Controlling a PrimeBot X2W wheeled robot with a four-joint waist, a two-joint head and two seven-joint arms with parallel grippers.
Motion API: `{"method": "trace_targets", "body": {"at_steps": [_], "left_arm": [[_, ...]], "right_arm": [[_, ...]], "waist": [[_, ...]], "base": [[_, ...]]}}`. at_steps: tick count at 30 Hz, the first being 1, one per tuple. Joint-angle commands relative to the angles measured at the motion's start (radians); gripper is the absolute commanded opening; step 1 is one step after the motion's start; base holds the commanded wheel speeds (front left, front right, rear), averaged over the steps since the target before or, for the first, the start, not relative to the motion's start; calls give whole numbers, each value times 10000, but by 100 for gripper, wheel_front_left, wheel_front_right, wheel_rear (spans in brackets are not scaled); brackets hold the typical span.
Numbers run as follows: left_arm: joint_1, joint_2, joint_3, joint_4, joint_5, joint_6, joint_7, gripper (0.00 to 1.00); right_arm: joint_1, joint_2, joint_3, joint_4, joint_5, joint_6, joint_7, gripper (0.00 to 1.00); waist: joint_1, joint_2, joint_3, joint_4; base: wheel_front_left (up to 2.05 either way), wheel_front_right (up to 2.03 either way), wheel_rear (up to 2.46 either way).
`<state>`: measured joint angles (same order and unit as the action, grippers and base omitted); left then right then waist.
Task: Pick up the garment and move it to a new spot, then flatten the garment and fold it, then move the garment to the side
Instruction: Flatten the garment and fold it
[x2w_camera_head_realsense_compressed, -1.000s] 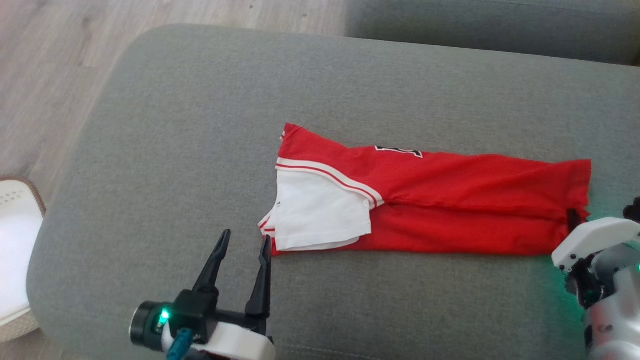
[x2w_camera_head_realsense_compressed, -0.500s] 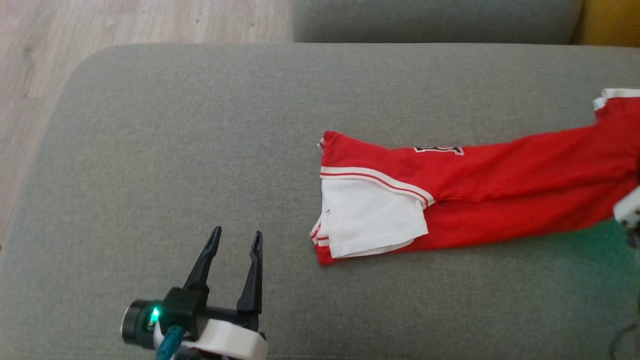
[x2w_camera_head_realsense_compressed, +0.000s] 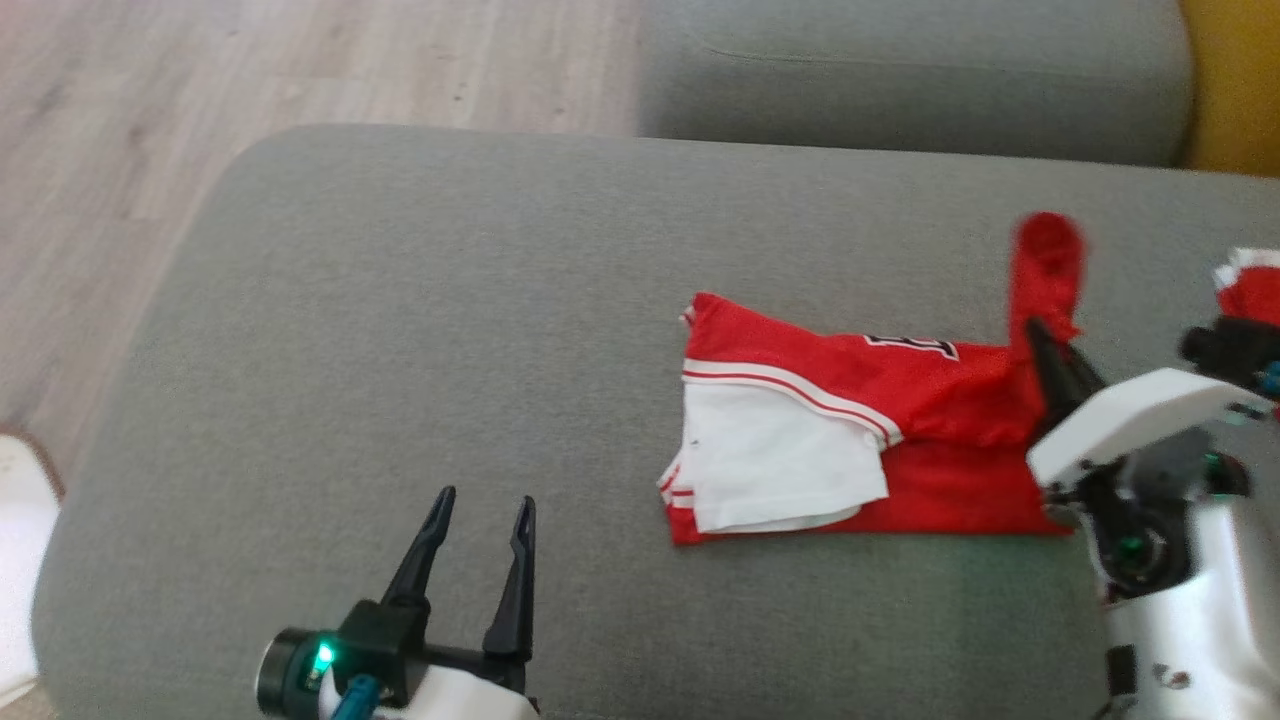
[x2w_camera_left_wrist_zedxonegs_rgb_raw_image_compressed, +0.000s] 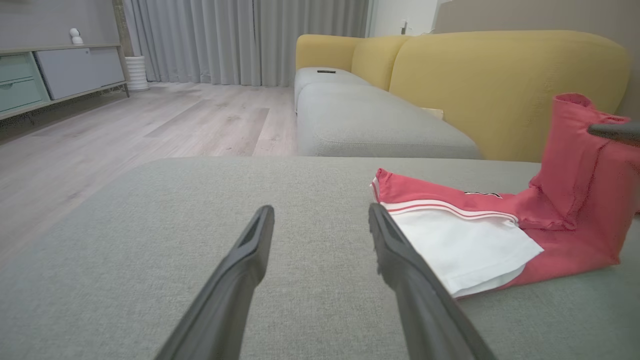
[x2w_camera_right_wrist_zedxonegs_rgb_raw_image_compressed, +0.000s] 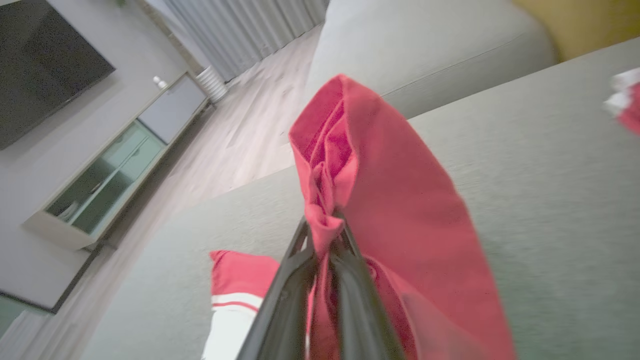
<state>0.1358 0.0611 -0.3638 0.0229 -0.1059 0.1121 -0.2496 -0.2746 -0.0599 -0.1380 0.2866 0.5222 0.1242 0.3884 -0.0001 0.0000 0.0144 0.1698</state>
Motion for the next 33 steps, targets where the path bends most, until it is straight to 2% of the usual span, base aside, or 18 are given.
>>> {"method": "trace_targets", "body": {"at_steps": [1,9,16,17,18,19,20,23,27,33], "left_arm": [[-241,-96,241,-268,40,-58,-122,100],[-261,-103,27,-131,31,-167,-122,100],[-336,-106,-67,-108,-59,-121,-122,100],[-338,-106,-82,-105,-67,-110,-122,100],[-338,-107,-93,-97,-72,-97,-122,100],[-336,-107,-97,-90,-76,-83,-122,100],[-339,-107,-94,-86,-83,-68,-122,100],[-355,-107,-63,-66,-86,-42,-122,100],[-319,-107,73,-9,-75,-13,-122,100],[-184,-105,380,-61,-67,1,-122,100]], "right_arm": [[-365,55,506,-488,174,65,15,0],[-580,94,2701,535,1816,65,-704,0],[-1168,95,4105,1806,2558,65,-1641,2],[-1284,95,4234,2041,2632,65,-1827,27],[-1393,95,4380,2274,2748,65,-1975,45],[-1503,96,4556,2468,2896,65,-2091,94],[-1614,96,4734,2632,3016,65,-2214,100],[-1874,96,5220,2906,3358,65,-2518,100],[-1931,96,5372,2853,3554,65,-3026,100],[-1403,-143,5345,1900,2907,65,-3928,100]], "waist": [[1,0,-64,331],[1,0,-11,1234],[1,0,133,1623],[1,0,147,1642],[1,0,156,1653],[1,0,171,1650],[1,0,182,1632],[1,0,163,1479],[1,0,-39,1126],[1,0,-412,530]], "base": [[0,0,0],[0,0,0],[0,0,0],[0,0,0],[0,0,0],[0,0,0],[0,0,0],[0,0,0],[0,0,0],[0,0,0]]}}
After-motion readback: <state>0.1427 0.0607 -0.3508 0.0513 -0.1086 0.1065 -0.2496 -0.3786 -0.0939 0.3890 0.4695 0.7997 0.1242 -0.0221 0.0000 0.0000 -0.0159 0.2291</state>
